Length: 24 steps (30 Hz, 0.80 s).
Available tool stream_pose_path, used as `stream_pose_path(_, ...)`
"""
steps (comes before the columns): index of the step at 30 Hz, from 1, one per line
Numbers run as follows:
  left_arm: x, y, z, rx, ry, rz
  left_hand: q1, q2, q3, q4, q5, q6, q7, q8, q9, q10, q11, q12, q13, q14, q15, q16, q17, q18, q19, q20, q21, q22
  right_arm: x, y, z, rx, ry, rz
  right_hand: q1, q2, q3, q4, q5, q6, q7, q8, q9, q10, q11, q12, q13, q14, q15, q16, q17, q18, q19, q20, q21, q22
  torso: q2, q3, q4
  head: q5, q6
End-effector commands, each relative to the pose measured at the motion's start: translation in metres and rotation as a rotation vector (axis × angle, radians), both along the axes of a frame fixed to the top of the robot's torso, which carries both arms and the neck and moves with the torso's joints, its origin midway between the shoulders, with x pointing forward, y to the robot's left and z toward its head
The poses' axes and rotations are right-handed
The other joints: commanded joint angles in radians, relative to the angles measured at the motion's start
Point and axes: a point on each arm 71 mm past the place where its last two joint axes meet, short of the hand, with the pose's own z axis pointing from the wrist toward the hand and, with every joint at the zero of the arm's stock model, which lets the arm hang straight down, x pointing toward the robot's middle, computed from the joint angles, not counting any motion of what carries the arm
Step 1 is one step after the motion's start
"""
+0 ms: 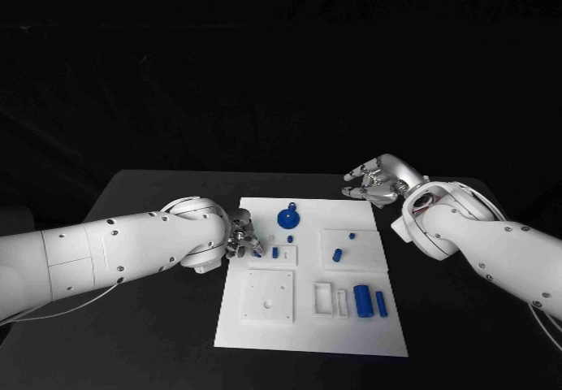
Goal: Assemble the parts on the task board
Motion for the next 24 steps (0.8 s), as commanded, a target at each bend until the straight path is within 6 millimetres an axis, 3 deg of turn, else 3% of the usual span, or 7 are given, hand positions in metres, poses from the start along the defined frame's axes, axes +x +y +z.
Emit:
stream_pose_path(1, -0.0079, -0.0035, -0.0157, 0.028, 0.080, -0.023, -0.003, 0.009, -0.014, 0.018, -0.017, 0.212, -0.135, -0.003, 0.002, 0.010, -0.030, 0.005, 0.002, 0.000, -0.002, 0.005, 0.001, 0.008, 0.004, 0.007, -0.002, 0.017, -0.0005, 0.0015, -0.0002, -0.003, 0.002, 0.013, -0.010, -0.002, 0.006, -0.002, 0.007, -0.005, -0.001, -0.006, -0.002, -0.004, -0.001, -0.002, 0.000, -0.005, 0.000, -0.005, -0.001, 0.017, 0.003, 0.000, 0.000, 0.074, 0.000, 0.0005, -0.0010, 0.001, 0.001)
stream_pose_path(9, -0.0076, -0.0058, -0.0160, 0.026, 0.085, -0.029, -0.006, 0.013, -0.026, 0.033, -0.028, 0.214, -0.135, -0.003, 0.003, 0.010, -0.030, 0.007, 0.004, 0.000, -0.002, 0.006, 0.003, 0.008, 0.004, 0.008, -0.003, 0.018, -0.0006, 0.0015, -0.0001, -0.003, 0.002, 0.013, -0.011, -0.002, 0.006, -0.002, 0.009, -0.005, -0.001, -0.006, -0.002, -0.004, -0.001, -0.002, 0.000, -0.004, 0.000, -0.005, -0.001, 0.017, 0.003, 0.000, 0.000, 0.074, 0.000, 0.0004, -0.0012, -0.001, 0.000)
stream_pose_path(18, -0.0076, -0.0062, -0.0164, 0.026, 0.090, -0.032, -0.014, 0.003, -0.047, 0.055, -0.035, 0.216, -0.137, -0.003, 0.003, 0.010, -0.030, 0.007, 0.007, 0.000, -0.002, 0.007, 0.004, 0.009, 0.004, 0.009, -0.004, 0.018, -0.0006, 0.0012, -0.0001, -0.004, 0.002, 0.013, -0.011, -0.002, 0.006, -0.002, 0.009, -0.005, -0.001, -0.006, -0.002, -0.004, -0.001, -0.002, 0.000, -0.004, 0.000, -0.005, -0.001, 0.017, 0.003, 0.000, 0.000, 0.074, 0.000, 0.0000, 0.0005, -0.003, 0.000)
stream_pose_path(22, -0.0076, -0.0065, -0.0164, 0.026, 0.091, -0.033, -0.017, -0.009, -0.063, 0.074, -0.050, 0.216, -0.138, -0.003, 0.002, 0.010, -0.031, 0.007, 0.008, 0.000, -0.002, 0.006, 0.004, 0.009, 0.005, 0.009, -0.005, 0.018, -0.0005, 0.0013, -0.0002, -0.003, 0.002, 0.013, -0.011, -0.002, 0.006, -0.002, 0.009, -0.005, -0.001, -0.006, -0.002, -0.004, -0.001, -0.002, 0.000, -0.004, 0.000, -0.005, -0.001, 0.017, 0.003, 0.000, 0.000, 0.074, 0.000, -0.0003, 0.0002, -0.003, -0.001)
stream_pose_path(24, -0.0075, -0.0066, -0.0164, 0.025, 0.091, -0.033, -0.027, -0.012, -0.072, 0.084, -0.077, 0.217, -0.138, -0.003, 0.002, 0.010, -0.031, 0.007, 0.008, 0.000, -0.002, 0.006, 0.004, 0.009, 0.005, 0.009, -0.006, 0.017, -0.0004, 0.0014, -0.0002, -0.003, 0.002, 0.013, -0.011, -0.002, 0.006, -0.002, 0.009, -0.005, -0.001, -0.006, -0.002, -0.004, -0.001, -0.002, 0.000, -0.004, 0.000, -0.005, -0.001, 0.017, 0.003, 0.000, 0.000, 0.074, 0.000, -0.0004, 0.0004, -0.003, -0.001)
